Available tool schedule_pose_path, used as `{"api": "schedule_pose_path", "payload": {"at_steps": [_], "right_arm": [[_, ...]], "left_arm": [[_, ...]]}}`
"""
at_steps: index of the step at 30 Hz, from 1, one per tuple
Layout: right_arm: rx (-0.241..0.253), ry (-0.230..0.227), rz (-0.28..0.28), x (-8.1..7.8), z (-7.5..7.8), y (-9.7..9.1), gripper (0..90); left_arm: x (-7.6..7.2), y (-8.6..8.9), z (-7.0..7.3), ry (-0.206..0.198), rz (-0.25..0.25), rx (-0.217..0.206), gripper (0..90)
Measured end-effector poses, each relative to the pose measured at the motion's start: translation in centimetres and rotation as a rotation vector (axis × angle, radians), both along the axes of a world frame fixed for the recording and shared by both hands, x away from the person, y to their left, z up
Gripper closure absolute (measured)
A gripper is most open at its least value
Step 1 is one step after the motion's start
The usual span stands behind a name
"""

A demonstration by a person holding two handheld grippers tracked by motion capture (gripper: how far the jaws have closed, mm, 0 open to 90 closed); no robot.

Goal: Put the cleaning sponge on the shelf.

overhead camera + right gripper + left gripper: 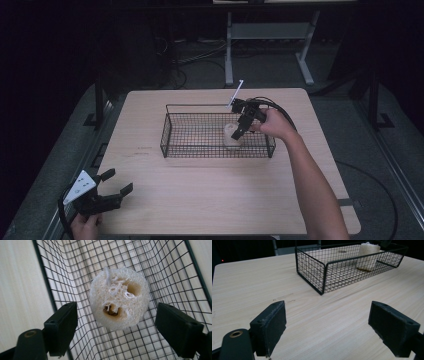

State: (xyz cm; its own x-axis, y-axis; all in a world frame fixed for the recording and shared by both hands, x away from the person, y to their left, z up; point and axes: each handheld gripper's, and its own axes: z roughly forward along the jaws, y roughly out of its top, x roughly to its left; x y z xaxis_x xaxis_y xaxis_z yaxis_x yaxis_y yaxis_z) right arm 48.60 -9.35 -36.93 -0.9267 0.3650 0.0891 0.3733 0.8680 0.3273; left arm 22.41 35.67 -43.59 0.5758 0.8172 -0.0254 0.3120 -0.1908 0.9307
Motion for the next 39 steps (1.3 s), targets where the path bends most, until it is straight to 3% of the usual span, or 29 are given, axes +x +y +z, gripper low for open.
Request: {"api": "schedule_pose_path", "payload": {"at_steps": [22, 39], "right_arm": [[0.022, -0.046, 0.004, -1.9, 2.8, -1.1, 17.5], [0.011, -0.055, 0.014, -2.4, 3.2, -1.1, 16.1]], "left_arm": [[-0.1, -0.1, 0.0, 0.0, 0.0, 0.003, 13.9], [-0.1, -0.1, 0.0, 0.001, -0.001, 0.001, 13.9]]}}
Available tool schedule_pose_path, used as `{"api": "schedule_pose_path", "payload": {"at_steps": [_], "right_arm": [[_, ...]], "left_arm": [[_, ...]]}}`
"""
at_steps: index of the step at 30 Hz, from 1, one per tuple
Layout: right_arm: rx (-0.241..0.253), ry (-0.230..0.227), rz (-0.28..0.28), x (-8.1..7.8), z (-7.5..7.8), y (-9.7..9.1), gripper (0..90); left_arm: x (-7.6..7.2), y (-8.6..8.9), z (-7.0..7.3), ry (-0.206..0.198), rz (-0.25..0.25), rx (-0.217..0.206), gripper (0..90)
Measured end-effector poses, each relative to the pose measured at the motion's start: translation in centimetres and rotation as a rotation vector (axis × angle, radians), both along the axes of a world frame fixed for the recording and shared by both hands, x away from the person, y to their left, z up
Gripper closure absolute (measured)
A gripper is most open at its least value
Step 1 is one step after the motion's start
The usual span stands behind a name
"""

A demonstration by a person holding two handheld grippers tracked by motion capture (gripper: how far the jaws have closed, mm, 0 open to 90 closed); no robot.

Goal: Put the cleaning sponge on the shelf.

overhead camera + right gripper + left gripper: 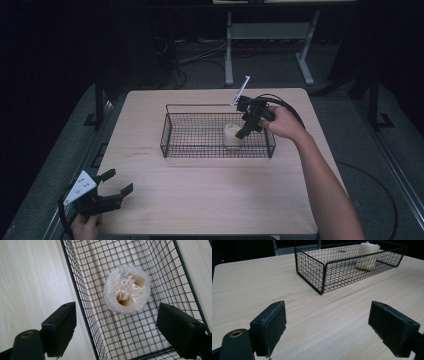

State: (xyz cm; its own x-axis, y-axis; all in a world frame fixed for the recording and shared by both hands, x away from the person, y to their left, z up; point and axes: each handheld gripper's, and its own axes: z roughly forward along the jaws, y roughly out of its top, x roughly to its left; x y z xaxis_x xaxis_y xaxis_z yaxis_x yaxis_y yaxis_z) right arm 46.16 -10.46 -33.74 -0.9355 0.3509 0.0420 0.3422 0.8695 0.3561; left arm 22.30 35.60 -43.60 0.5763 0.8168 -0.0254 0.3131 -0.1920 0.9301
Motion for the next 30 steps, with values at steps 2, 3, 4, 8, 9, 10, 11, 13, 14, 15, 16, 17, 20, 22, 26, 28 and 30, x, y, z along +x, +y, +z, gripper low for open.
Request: {"api": "schedule_pose_path", "payload": {"at_steps": [2, 3, 4, 8, 9, 10, 11, 13, 14, 15, 16, 17, 20, 22, 26, 28, 30], "right_arm": [[-0.002, 0.0, -0.002, -0.1, 0.0, 0.0, 16.1], [-0.004, -0.003, -0.002, -0.1, 0.1, 0.0, 16.1], [-0.004, -0.005, 0.002, -0.2, 0.1, 0.0, 16.1], [-0.006, -0.013, 0.012, -0.5, 0.3, 0.0, 16.0], [-0.007, -0.016, 0.015, -0.6, 0.4, 0.1, 16.0], [-0.009, -0.019, 0.017, -0.7, 0.5, 0.1, 16.0], [-0.009, -0.019, 0.021, -0.8, 0.6, 0.2, 15.9], [-0.011, -0.029, 0.029, -1.0, 0.7, 0.2, 15.2], [-0.013, -0.028, 0.027, -1.1, 0.8, 0.3, 15.0], [-0.013, -0.03, 0.027, -1.2, 0.8, 0.3, 15.0], [-0.014, -0.034, 0.028, -1.3, 0.9, 0.3, 15.0], [-0.016, -0.037, 0.03, -1.4, 1.0, 0.3, 15.0], [-0.015, -0.052, 0.041, -1.8, 1.2, 0.5, 15.0], [-0.016, -0.056, 0.042, -2.0, 1.3, 0.5, 15.0], [-0.02, -0.063, 0.055, -2.4, 1.4, 0.7, 15.0], [-0.018, -0.062, 0.056, -2.6, 1.4, 0.7, 15.0], [-0.01, -0.067, 0.059, -2.8, 1.4, 0.6, 15.0]], "left_arm": [[0.0, 0.0, 0.0, 0.0, -0.001, 0.001, 13.9], [0.0, 0.0, 0.0, -0.001, 0.0, 0.001, 13.9], [0.0, 0.0, 0.0, 0.0, 0.0, 0.001, 14.0], [0.0, 0.0, 0.0, 0.0, -0.001, -0.001, 13.9], [0.0, 0.0, 0.0, 0.0, -0.002, 0.001, 13.9], [0.0, -0.1, 0.0, 0.001, -0.002, 0.002, 13.9], [0.0, -0.1, 0.0, 0.001, -0.001, 0.002, 13.9], [0.0, -0.1, 0.0, 0.0, -0.005, 0.005, 13.9], [0.0, -0.1, 0.0, 0.0, -0.005, 0.008, 14.0], [0.0, -0.1, 0.0, 0.0, -0.003, 0.009, 13.9], [0.0, -0.1, 0.0, 0.001, -0.002, 0.006, 13.9], [0.0, -0.1, 0.0, 0.001, -0.003, 0.003, 13.9], [0.0, -0.1, 0.0, 0.001, -0.002, 0.005, 13.9], [0.0, -0.1, 0.0, 0.0, -0.003, 0.006, 13.9], [0.0, -0.1, 0.0, 0.0, -0.003, 0.006, 13.9], [0.0, -0.1, 0.0, 0.0, -0.004, 0.006, 14.0], [0.0, -0.1, 0.0, 0.0, -0.004, 0.006, 13.9]]}}
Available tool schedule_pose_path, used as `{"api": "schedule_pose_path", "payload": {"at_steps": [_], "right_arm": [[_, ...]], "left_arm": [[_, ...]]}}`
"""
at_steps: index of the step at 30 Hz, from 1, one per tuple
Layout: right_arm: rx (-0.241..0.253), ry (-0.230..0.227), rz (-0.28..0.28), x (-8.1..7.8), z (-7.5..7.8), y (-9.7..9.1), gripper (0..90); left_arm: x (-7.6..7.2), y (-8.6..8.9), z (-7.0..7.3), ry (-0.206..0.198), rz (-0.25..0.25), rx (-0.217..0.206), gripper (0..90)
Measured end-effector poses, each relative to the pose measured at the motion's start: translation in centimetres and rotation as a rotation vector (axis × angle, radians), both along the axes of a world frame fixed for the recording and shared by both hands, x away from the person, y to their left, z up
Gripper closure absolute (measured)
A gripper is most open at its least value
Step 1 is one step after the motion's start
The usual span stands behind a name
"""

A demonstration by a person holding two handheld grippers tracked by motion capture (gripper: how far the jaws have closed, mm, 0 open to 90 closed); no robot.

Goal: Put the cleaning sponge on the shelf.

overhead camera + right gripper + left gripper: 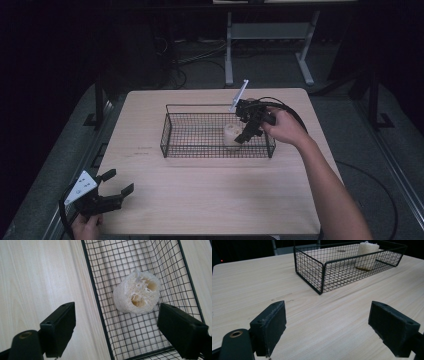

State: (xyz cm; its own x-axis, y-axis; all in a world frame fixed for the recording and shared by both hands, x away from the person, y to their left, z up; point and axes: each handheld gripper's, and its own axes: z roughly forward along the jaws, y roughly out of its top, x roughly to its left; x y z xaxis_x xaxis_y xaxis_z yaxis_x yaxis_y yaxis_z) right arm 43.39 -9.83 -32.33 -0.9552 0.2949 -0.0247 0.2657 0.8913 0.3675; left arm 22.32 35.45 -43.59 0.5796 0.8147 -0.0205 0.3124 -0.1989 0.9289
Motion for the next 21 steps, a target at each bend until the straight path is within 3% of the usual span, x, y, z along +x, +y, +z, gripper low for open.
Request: {"api": "schedule_pose_path", "payload": {"at_steps": [21], "right_arm": [[0.002, 0.01, -0.008, -1.7, -1.1, -1.4, 15.0]], "left_arm": [[0.0, -0.2, 0.0, 0.004, -0.006, 0.007, 13.9]]}}
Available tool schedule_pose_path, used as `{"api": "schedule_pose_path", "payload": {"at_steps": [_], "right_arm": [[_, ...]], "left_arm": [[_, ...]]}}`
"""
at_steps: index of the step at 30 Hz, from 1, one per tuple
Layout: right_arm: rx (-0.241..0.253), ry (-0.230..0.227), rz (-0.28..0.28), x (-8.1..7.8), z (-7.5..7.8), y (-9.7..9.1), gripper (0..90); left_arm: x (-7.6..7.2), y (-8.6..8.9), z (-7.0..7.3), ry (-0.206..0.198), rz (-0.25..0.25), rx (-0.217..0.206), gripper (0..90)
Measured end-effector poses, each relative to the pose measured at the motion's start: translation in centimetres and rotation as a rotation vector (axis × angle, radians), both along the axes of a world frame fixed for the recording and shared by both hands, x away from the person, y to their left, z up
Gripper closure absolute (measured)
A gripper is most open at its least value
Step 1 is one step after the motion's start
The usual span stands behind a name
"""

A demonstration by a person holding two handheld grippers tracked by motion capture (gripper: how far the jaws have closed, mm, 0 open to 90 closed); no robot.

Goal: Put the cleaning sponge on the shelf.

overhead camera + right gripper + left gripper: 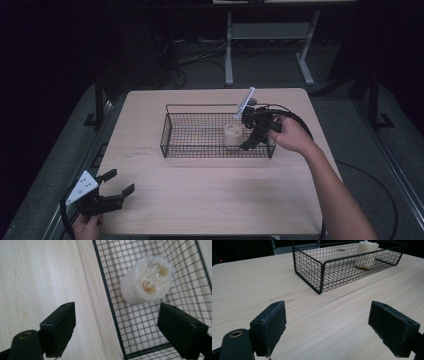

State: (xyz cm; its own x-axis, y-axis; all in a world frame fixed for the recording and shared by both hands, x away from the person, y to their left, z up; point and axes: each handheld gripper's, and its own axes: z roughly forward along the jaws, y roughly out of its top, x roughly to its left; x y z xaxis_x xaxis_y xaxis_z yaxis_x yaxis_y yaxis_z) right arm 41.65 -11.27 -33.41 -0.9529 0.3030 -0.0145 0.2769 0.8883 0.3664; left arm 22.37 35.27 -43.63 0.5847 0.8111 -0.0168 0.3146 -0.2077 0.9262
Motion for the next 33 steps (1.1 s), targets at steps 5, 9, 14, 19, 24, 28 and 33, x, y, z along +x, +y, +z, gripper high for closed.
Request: {"api": "schedule_pose_path", "payload": {"at_steps": [5, 9, 14, 19, 24, 28, 33], "right_arm": [[0.003, 0.004, -0.003, -0.3, -0.4, -0.5, 15.0], [0.006, 0.009, 0.001, -0.6, -0.6, -0.8, 15.0], [-0.006, 0.009, 0.003, -1.1, -0.6, -1.2, 15.0], [-0.007, 0.011, 0.005, -1.6, -0.7, -1.6, 14.9], [-0.013, 0.014, 0.012, -2.1, -1.1, -2.0, 15.0], [-0.022, 0.02, 0.01, -2.4, -1.4, -2.4, 15.0], [-0.028, 0.026, 0.013, -2.8, -1.8, -2.7, 15.0]], "left_arm": [[0.0, -0.1, 0.0, 0.0, 0.0, 0.001, 14.0], [0.0, -0.1, -0.1, 0.001, 0.001, 0.0, 13.9], [0.0, -0.1, -0.1, 0.001, -0.001, 0.001, 14.0], [0.0, 0.0, -0.1, 0.002, 0.001, 0.001, 14.0], [0.0, 0.0, -0.1, 0.002, 0.002, 0.002, 14.0], [0.0, 0.0, -0.1, 0.001, 0.004, 0.001, 13.9], [0.0, 0.0, -0.1, 0.001, 0.004, 0.002, 13.9]]}}
